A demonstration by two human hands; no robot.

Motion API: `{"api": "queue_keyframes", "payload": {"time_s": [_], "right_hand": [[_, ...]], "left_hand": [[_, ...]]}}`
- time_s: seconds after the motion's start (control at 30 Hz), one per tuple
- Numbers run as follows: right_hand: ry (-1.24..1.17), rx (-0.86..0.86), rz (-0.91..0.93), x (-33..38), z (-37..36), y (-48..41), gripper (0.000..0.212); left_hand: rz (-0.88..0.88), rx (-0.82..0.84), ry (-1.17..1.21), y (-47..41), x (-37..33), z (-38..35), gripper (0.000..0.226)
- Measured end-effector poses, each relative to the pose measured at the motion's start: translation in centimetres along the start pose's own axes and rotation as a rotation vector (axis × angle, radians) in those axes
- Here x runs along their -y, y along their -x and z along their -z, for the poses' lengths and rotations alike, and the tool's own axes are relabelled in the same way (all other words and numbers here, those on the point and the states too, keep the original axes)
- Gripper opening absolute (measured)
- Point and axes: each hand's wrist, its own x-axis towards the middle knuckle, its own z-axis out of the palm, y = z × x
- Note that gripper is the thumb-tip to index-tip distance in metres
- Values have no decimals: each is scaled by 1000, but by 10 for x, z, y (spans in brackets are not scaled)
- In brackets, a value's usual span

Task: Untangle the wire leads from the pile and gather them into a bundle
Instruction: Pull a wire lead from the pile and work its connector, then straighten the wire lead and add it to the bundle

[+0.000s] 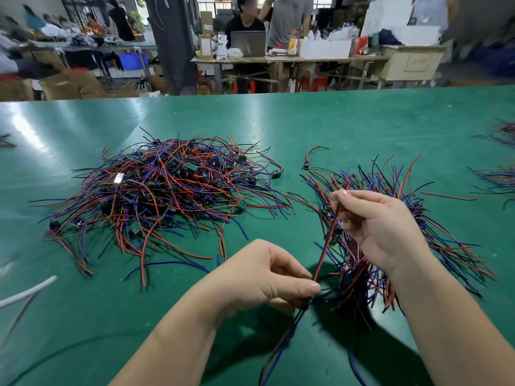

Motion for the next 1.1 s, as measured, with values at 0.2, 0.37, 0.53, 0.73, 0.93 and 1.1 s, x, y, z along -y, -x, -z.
{"api": "queue_keyframes", "payload": {"time_s": [0.2, 0.37, 0.53, 0.73, 0.93, 1.1], "right_hand": [[-201, -163, 118, 3, 2, -2, 8], [-277, -238, 201, 10, 17, -10, 15], [221, 206, 192, -16, -10, 4, 15], [817, 390, 551, -38, -29, 21, 30], [649, 119, 519, -21, -14, 11, 26], [832, -285, 518, 7, 24, -8, 21]], "left_hand": [[93, 88, -127, 7, 1, 17, 9], [-21, -190, 78, -1, -1, 25, 14], [-135, -353, 228, -5, -1, 24, 28], [-175, -350, 305, -9, 0, 22, 30], [-225, -726, -143, -14, 6, 34, 12], [158, -802, -972, -16, 27, 49, 37]]}}
